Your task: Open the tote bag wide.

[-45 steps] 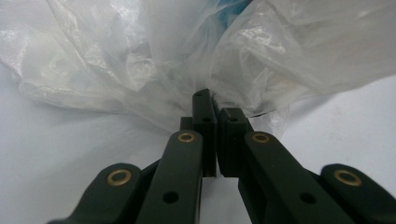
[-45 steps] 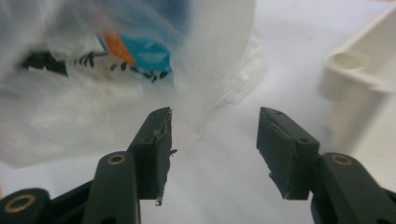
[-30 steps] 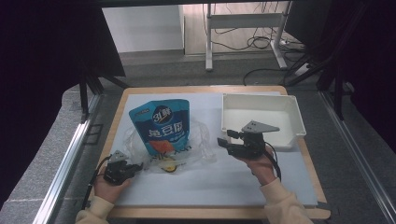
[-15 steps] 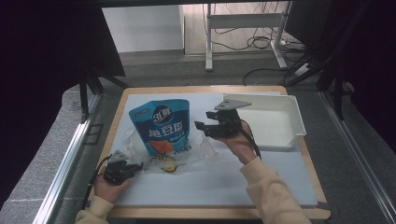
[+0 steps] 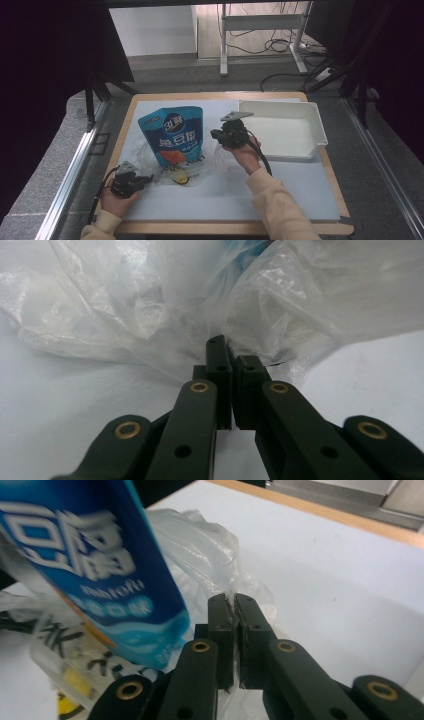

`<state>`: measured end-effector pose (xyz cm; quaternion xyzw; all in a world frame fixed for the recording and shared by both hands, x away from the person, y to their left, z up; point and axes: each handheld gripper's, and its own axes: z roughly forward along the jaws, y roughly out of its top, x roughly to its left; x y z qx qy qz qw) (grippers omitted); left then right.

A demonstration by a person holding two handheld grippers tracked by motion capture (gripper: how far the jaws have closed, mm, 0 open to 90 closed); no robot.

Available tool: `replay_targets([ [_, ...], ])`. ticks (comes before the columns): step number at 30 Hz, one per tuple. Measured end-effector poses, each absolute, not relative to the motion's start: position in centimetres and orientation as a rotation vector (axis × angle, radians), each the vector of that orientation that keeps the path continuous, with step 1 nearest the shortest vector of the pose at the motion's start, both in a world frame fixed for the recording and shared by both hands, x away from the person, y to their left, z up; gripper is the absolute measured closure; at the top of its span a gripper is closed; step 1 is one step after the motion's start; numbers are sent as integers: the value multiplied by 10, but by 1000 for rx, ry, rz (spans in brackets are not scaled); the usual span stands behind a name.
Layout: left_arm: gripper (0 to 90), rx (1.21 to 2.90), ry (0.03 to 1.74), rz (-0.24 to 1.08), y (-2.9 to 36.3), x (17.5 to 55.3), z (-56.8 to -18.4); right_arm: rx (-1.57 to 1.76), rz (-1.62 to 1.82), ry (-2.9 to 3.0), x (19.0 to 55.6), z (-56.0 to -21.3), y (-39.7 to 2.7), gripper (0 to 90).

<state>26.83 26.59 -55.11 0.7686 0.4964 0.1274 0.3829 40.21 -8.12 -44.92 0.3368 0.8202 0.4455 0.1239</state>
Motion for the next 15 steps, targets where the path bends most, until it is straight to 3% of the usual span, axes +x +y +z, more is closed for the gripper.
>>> replay_targets([
  [15,881,1968,1261,325,267,268,-551,1121,1097,2381,403,-517,-70,868],
])
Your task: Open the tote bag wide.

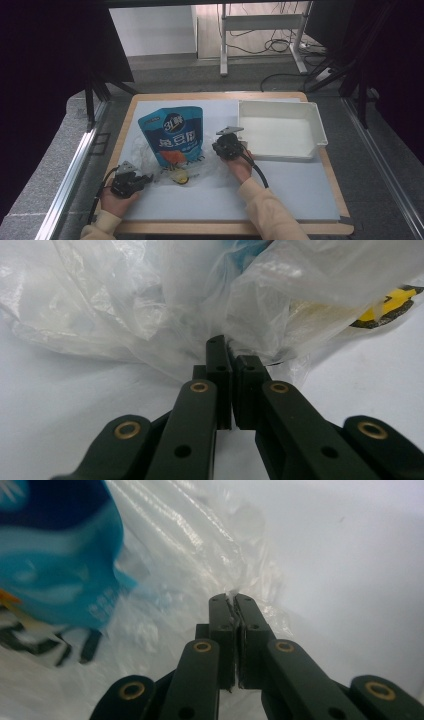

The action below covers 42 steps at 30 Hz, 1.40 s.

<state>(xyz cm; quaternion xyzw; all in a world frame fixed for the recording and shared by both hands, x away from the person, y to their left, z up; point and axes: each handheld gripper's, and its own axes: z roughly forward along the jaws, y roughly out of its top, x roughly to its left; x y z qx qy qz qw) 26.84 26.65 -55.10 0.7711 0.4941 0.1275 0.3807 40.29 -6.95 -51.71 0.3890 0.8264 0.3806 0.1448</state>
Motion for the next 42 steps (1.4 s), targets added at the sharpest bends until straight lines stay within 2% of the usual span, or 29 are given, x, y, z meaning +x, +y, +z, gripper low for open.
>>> replay_targets([
  [12,877,1967,1264,325,266,268,-551,1168,1105,2451,404,-534,-74,868],
  [24,818,1958,1268,328,267,267,-550,1124,1118,2448,402,-536,-76,869],
  [26,764,1948,1271,323,268,266,-548,1116,1114,2441,401,-536,-76,869],
  [27,698,1939,1276,315,268,264,-546,1102,1109,2444,401,-536,-76,869],
  [29,500,1927,1292,333,270,260,-541,1096,1102,2443,400,-536,-75,869],
  [33,252,1889,1289,355,274,244,-533,1075,1092,2446,400,-536,-75,869],
  [36,202,1851,1250,373,279,230,-522,1077,1097,2447,400,-536,-75,869],
  [42,211,1762,1236,448,288,218,-493,1069,1093,2442,399,-536,-75,869],
])
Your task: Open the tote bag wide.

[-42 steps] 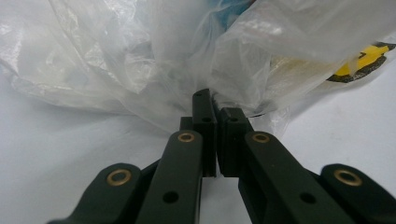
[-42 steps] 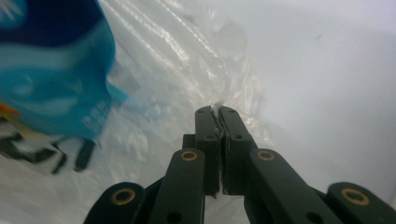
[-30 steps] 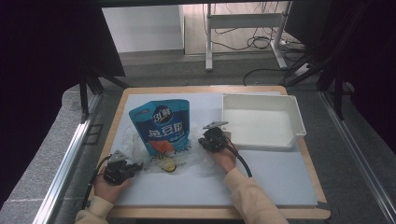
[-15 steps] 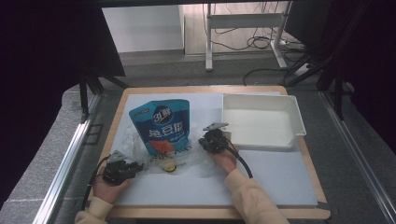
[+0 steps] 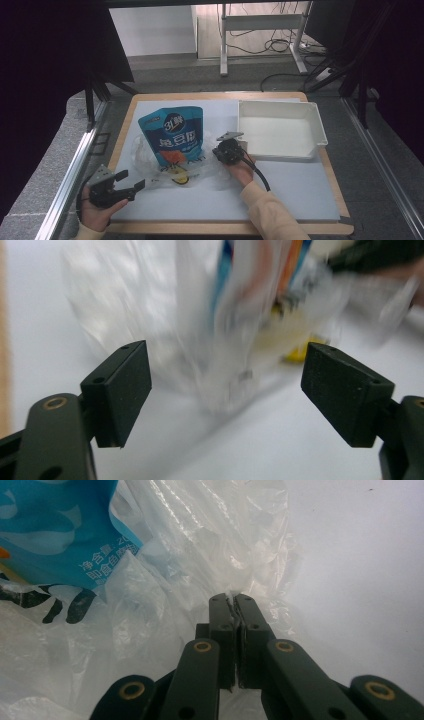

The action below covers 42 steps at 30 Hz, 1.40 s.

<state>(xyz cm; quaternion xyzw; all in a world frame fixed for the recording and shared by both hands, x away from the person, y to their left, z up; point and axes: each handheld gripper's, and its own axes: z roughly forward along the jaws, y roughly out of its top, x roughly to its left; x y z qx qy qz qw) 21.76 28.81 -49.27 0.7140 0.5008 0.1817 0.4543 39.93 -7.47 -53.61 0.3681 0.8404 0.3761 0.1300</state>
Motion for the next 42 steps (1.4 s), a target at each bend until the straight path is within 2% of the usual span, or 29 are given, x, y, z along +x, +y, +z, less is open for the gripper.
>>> replay_targets([
  [5,249,1704,1265,542,294,231,-452,1064,1087,2440,398,-536,-74,869],
  [14,330,1675,1263,588,292,269,-412,1034,1065,2434,396,-536,-73,869],
  [19,361,1710,1262,558,286,292,-404,1031,1064,2434,396,-536,-73,870],
  [28,435,1761,1276,524,280,310,-409,1028,1064,2433,396,-536,-73,870],
  [34,547,1829,1283,465,275,317,-421,1028,1066,2432,396,-536,-73,870],
  [40,761,1844,1276,416,277,321,-432,1032,1069,2431,396,-536,-73,870],
  [42,801,1835,1256,415,278,320,-433,1032,1069,2431,396,-536,-73,870],
])
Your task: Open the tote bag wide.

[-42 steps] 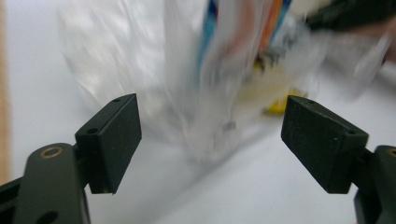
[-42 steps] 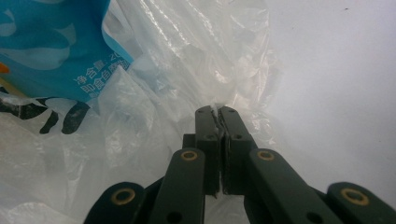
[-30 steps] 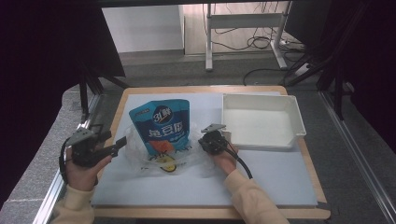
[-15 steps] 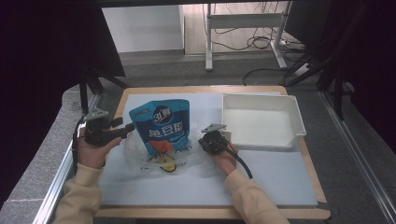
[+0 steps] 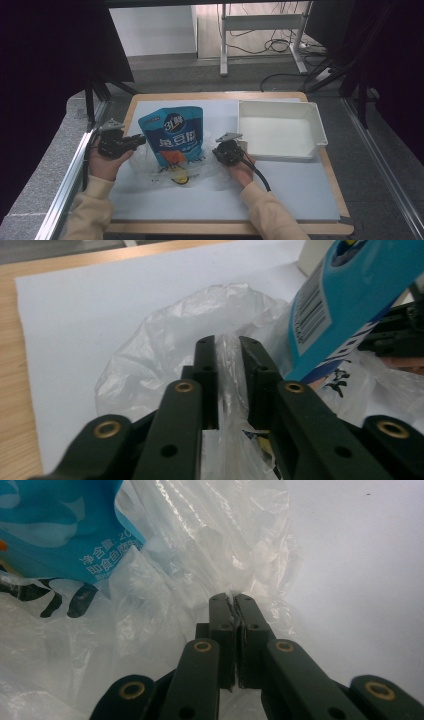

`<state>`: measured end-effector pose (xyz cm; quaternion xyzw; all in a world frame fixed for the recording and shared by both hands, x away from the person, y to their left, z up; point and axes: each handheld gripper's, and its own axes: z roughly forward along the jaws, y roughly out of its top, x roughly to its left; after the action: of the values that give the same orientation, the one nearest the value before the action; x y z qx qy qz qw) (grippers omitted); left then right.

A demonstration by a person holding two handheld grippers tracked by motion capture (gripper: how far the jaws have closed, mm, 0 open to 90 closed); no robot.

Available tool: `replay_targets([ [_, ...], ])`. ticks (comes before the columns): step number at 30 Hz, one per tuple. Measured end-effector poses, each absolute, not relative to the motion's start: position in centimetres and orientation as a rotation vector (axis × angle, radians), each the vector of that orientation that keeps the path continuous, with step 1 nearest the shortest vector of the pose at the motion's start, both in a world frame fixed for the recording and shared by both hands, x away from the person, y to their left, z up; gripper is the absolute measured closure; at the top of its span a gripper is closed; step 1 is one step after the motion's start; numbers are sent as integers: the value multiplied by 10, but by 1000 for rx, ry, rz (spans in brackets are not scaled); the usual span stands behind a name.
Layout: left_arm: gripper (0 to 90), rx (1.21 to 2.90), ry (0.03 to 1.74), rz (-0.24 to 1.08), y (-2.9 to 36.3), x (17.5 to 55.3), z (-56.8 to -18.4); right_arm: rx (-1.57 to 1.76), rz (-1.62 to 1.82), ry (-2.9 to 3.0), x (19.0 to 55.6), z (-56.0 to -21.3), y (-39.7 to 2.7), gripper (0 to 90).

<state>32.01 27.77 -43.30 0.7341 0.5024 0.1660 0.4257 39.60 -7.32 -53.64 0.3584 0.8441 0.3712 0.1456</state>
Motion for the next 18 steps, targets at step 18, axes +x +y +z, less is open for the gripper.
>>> replay_targets([
  [18,858,1783,1304,443,297,316,-466,1035,1087,2435,397,-537,-75,868],
])
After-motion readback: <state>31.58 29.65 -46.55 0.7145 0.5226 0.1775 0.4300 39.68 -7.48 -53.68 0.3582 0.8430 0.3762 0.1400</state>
